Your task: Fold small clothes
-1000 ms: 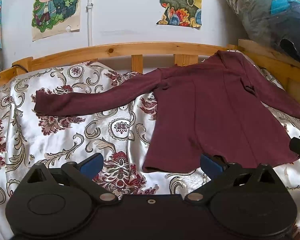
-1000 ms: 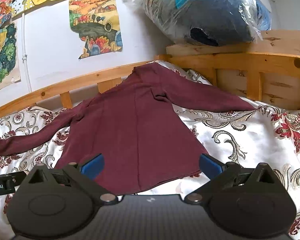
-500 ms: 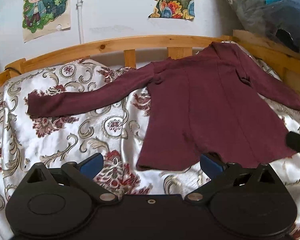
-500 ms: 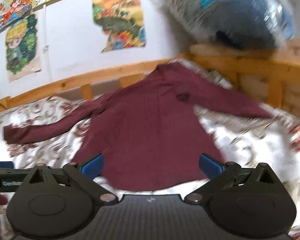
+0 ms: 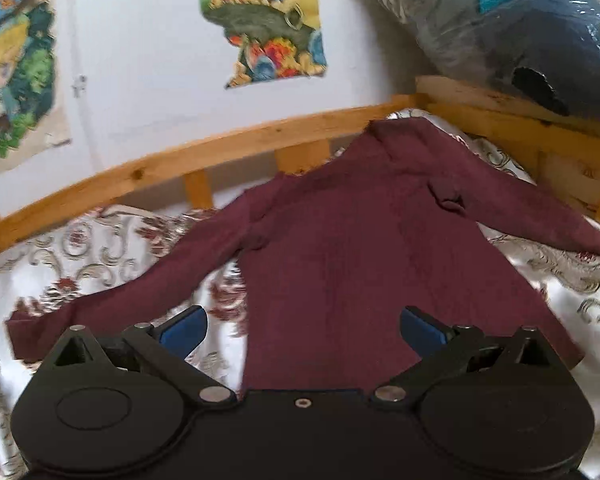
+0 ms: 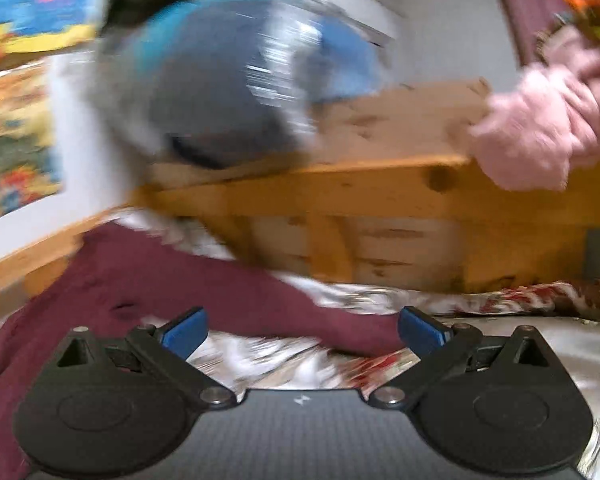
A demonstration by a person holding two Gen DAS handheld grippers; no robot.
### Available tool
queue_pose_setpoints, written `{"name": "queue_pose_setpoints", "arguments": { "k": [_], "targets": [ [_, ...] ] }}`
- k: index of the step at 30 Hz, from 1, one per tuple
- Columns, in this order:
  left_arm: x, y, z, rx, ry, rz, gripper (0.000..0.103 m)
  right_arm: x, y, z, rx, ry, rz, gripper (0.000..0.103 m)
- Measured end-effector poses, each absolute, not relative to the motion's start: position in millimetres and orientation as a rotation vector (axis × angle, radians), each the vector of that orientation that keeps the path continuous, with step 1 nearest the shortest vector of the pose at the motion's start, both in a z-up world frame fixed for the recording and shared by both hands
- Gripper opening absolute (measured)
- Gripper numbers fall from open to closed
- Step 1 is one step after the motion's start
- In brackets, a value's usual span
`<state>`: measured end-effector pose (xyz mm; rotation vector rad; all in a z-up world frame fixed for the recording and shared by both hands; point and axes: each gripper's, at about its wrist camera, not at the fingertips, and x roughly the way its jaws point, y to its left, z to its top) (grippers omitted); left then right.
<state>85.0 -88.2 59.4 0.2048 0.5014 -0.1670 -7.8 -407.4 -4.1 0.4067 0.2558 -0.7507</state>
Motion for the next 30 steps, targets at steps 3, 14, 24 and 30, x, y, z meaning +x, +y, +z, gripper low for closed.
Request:
{"name": "queue_pose_setpoints", "arguments": {
  "k": [3, 14, 24, 30],
  "targets": [
    [98, -100, 56, 0.148, 0.552, -0.194, 0.102, 9, -442, -16, 0.446, 0.336, -0.870, 0.103],
    [94, -114, 20, 0.081, 0.690, -0.282, 0.102, 40, -485, -57, 0.583, 0.440, -0.821, 0.092],
    [119, -113, 2, 0.058, 0.769, -0.277, 0.102, 45, -491, -60, 0.602, 0.449, -0.804, 0.016],
    [135, -102, 9, 0.042, 0.737, -0.252, 0.102, 45, -464, -23, 0.403, 0.352, -0.779, 0.009]
  ]
}}
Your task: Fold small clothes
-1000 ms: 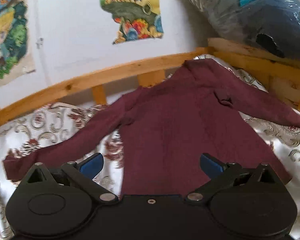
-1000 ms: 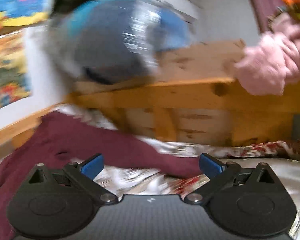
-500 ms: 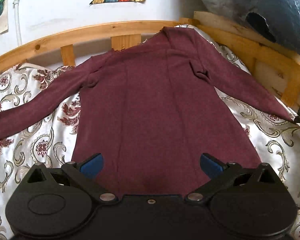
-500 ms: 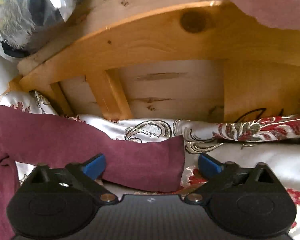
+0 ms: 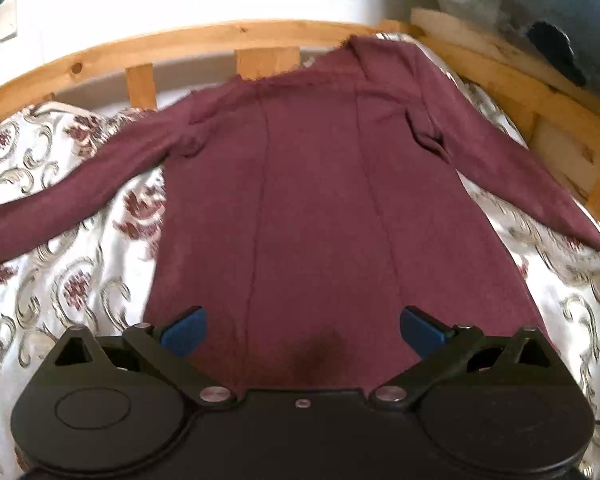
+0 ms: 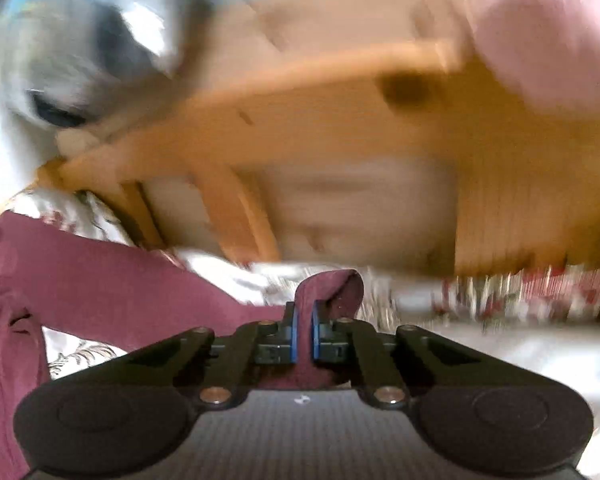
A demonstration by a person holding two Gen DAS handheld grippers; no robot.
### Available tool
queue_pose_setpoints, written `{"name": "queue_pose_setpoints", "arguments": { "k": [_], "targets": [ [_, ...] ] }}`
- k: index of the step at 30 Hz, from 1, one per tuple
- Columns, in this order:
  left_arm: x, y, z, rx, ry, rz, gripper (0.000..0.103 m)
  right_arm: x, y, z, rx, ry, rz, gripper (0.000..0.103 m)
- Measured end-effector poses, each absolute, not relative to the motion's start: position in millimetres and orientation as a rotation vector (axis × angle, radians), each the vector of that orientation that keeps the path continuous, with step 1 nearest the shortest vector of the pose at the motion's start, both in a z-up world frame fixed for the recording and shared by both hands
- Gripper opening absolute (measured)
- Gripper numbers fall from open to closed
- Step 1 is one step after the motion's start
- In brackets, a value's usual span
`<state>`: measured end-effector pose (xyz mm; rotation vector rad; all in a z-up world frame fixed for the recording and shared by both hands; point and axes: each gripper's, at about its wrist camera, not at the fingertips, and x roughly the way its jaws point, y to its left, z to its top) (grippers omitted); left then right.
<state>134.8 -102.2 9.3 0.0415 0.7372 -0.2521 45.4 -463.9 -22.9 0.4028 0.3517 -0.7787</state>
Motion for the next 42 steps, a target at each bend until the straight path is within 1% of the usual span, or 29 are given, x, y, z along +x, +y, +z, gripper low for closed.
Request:
{"name": "queue_pose_setpoints", "arguments": {
  "k": [3, 7, 12, 17, 21, 27, 30, 32, 34, 36, 37, 38, 40, 42],
  "targets": [
    [145, -94, 20, 0.017, 0.702, -0.231, 0.102, 58, -435, 12, 0.248, 0.289, -0.725, 0.008],
    [164, -79, 35, -0.020, 0.659, -0.175, 0.102, 97, -382, 56, 0.021, 0.195, -0.591, 0.008],
    [177, -46, 52, -0.081, 0.606, -0.084, 0.102, 151, -303, 85, -0.179, 0.117, -0.335, 0.008],
    [186, -5, 58, -0.127, 0.579, 0.035, 0.102, 190, -223, 74, -0.317, 0.138, -0.070, 0.008],
    [188, 22, 55, -0.132, 0.591, 0.098, 0.102, 209, -177, 48, -0.395, 0.177, 0.070, 0.008],
    [182, 37, 50, -0.088, 0.587, 0.132, 0.102, 219, -136, -1, -0.451, 0.277, 0.204, 0.009],
    [181, 36, 48, -0.072, 0.582, 0.129, 0.102, 210, -131, -18, -0.448, 0.324, 0.265, 0.020],
    [183, 34, 48, -0.074, 0.575, 0.122, 0.102, 203, -135, -24, -0.438, 0.349, 0.306, 0.052],
    [185, 30, 46, -0.083, 0.563, 0.109, 0.102, 192, -143, -29, -0.438, 0.364, 0.332, 0.064],
    [188, 26, 44, -0.091, 0.544, 0.089, 0.102, 182, -158, -33, -0.438, 0.378, 0.334, 0.072],
    [190, 23, 42, -0.093, 0.531, 0.076, 0.102, 178, -168, -35, -0.432, 0.385, 0.324, 0.078],
    [193, 19, 40, -0.092, 0.519, 0.066, 0.102, 177, -178, -35, -0.425, 0.391, 0.302, 0.083],
    [199, 9, 30, -0.074, 0.501, 0.041, 0.102, 179, -205, -30, -0.408, 0.390, 0.241, 0.088],
    [210, -5, 16, -0.038, 0.515, 0.015, 0.102, 185, -234, -24, -0.396, 0.390, 0.146, 0.089]
  ]
}}
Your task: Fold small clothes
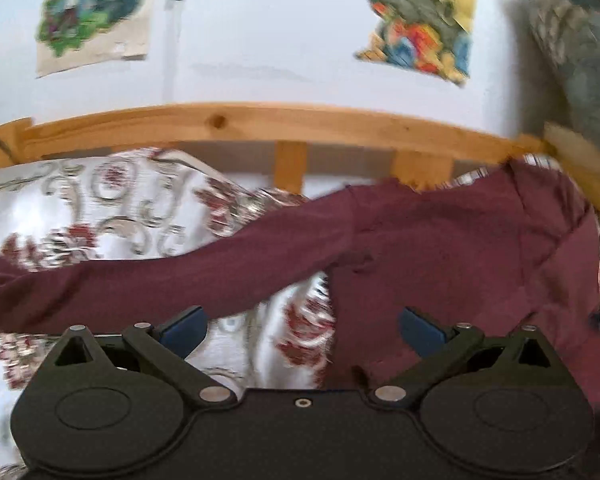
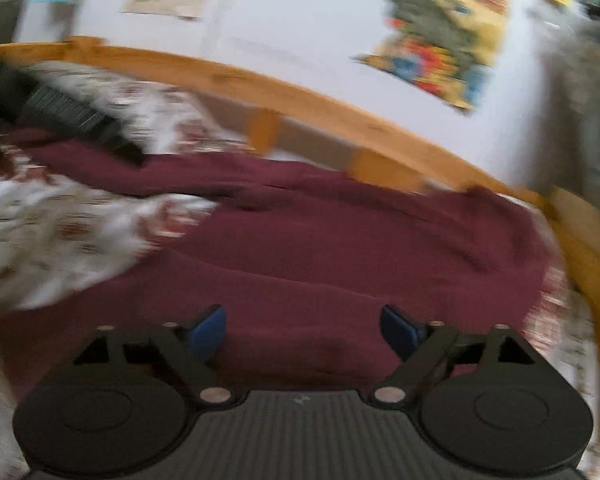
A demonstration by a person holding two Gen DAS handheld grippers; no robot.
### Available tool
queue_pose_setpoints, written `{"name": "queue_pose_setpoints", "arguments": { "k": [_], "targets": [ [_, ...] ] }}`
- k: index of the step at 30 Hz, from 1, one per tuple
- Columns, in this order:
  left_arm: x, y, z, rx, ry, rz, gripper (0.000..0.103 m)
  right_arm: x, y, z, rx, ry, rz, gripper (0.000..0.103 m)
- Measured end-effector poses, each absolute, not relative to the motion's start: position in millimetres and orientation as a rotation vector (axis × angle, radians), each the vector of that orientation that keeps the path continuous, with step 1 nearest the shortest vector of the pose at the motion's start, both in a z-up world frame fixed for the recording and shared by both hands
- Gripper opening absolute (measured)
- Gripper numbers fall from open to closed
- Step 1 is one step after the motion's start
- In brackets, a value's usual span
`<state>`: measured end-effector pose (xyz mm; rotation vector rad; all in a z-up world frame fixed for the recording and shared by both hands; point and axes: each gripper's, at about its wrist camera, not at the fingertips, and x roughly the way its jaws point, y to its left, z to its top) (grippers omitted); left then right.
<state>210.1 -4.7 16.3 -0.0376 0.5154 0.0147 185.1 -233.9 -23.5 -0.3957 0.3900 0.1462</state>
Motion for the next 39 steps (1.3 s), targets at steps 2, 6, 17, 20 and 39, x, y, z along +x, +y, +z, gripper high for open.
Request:
{"name": "queue_pose_setpoints", "arguments": {
  "k": [2, 6, 17, 20, 39],
  "targets": [
    [223, -17, 2, 0.002, 0.564, -0.005, 0.102, 198, -263, -16, -0.361, 0.398, 0.055, 0.089],
    [244, -37, -29, 0.094, 0.672, -0.029, 0.102, 233, -323, -2, -0.227, 0.410, -0.066, 0.079],
    [263, -36, -50, 0.120, 0.735, -0.093, 0.102, 311, -401, 12, 0.096, 0.370, -0.003, 0.035],
    [265, -41, -51, 0.108, 0.729, -0.096, 0.102, 323, -403, 20, 0.056, 0.366, -0.066, 0.009],
    [222, 1, -12, 0.136, 0.497, 0.062, 0.102, 236, -336, 13, -0.091, 0.341, 0.060, 0.084]
  ]
}}
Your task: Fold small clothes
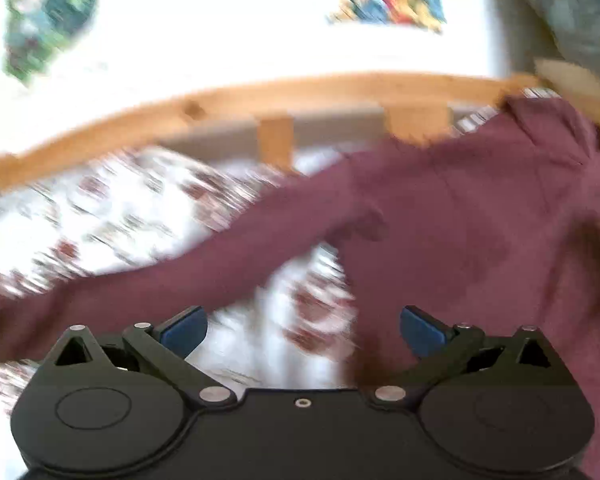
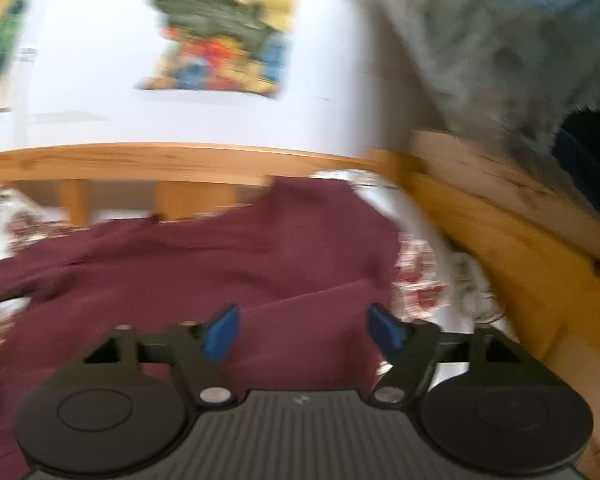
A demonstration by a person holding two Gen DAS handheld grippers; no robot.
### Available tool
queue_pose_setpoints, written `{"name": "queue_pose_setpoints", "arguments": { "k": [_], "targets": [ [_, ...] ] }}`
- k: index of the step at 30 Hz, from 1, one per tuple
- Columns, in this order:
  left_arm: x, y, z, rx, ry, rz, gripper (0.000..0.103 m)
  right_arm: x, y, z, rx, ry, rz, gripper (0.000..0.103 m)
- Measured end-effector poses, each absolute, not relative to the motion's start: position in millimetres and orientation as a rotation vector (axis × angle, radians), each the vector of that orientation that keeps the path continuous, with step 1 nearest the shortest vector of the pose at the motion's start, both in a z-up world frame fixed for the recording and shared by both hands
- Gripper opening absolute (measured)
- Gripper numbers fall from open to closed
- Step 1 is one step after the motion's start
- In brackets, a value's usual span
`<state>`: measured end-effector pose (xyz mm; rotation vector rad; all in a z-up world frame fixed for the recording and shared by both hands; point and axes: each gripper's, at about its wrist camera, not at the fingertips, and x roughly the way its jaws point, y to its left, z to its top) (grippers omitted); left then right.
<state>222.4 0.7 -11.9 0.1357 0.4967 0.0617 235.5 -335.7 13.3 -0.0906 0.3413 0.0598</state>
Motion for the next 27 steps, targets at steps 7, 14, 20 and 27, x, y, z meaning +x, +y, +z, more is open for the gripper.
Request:
{"name": "queue_pose_setpoints", "arguments": {
  "k": [7, 14, 20, 27],
  "targets": [
    [206, 78, -7, 0.212, 0.397, 0.373, 0.102, 164, -261, 3, 0.020, 0.343, 0.233, 0.101],
    [224, 146, 4, 0.437, 0.428, 0.389, 0.102, 126, -214, -13, 0.118, 0.426, 0.322, 0.103],
    [245, 155, 6, 0.665, 0.591, 0.258, 0.100, 130, -218, -27, 0.151, 0.485, 0.313, 0.103],
    [273, 152, -10, 0.795, 0.938, 0.175, 0.044, 127, -246, -38, 0.242, 0.496, 0.287, 0.103]
  ]
}}
